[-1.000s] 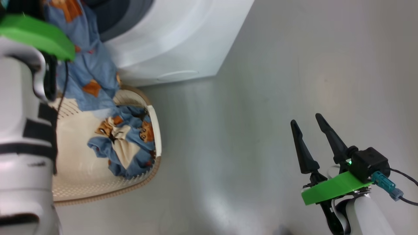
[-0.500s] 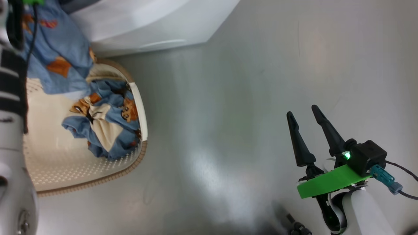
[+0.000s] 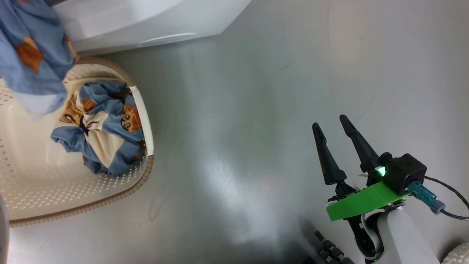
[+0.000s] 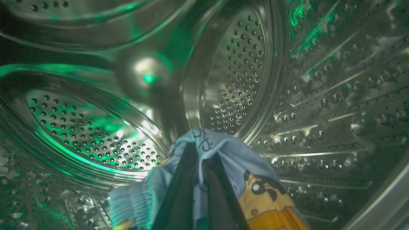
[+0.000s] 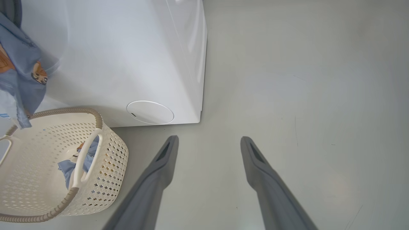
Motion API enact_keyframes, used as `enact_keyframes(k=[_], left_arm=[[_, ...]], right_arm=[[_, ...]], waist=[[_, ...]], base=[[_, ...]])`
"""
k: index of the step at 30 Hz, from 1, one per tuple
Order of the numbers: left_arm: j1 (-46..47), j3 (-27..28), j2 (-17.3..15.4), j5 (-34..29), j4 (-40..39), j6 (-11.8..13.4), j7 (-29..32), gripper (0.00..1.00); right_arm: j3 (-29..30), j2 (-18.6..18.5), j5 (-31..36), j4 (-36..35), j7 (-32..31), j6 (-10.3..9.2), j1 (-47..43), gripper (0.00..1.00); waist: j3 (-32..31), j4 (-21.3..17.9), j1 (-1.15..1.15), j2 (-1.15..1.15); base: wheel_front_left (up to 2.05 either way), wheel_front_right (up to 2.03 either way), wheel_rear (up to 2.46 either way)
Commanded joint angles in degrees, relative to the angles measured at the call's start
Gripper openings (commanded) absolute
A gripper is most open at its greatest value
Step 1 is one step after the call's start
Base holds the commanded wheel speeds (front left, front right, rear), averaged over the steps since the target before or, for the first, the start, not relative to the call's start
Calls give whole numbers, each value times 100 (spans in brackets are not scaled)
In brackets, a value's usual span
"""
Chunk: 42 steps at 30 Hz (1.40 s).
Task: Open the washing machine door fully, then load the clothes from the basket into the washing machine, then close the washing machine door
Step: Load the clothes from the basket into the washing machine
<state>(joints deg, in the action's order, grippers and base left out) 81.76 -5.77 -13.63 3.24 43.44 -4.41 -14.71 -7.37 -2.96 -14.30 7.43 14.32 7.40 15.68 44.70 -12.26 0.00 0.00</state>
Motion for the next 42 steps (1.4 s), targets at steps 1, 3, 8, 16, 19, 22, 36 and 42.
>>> enact_keyframes(k=[1,3,8,16,19,22,36,42], left_arm=[[17,41,-300,-67,-471,84,-27,0],[-85,69,-325,-70,-690,121,-28,0],[-332,140,-309,4,-784,148,-28,43],[-562,190,-207,142,-407,107,-29,100],[-631,215,-127,227,-231,69,-29,100],[-661,244,-70,295,-14,49,-29,100],[-1133,373,249,512,142,109,-29,100],[-1490,417,314,549,-223,90,-29,100]], right_arm=[[-144,7,-54,-91,68,9,-78,100],[-143,8,-52,-77,68,9,-90,100],[-136,8,-45,-35,68,9,-92,100],[-112,8,-52,-8,68,9,-45,100],[-88,8,-31,7,68,9,-22,100],[-71,8,-18,14,68,9,-18,100],[43,8,56,71,68,9,-51,100],[68,8,100,76,68,9,-65,100]], waist=[[14,-16,0,0],[-6,-18,0,0],[-63,11,0,0],[-178,99,0,0],[-242,179,0,0],[-320,247,0,0],[-710,573,0,0],[-842,693,0,0]], base=[[0,0,0],[0,0,0],[0,0,0],[0,0,0],[0,0,0],[0,0,0],[0,0,0],[0,0,0]])
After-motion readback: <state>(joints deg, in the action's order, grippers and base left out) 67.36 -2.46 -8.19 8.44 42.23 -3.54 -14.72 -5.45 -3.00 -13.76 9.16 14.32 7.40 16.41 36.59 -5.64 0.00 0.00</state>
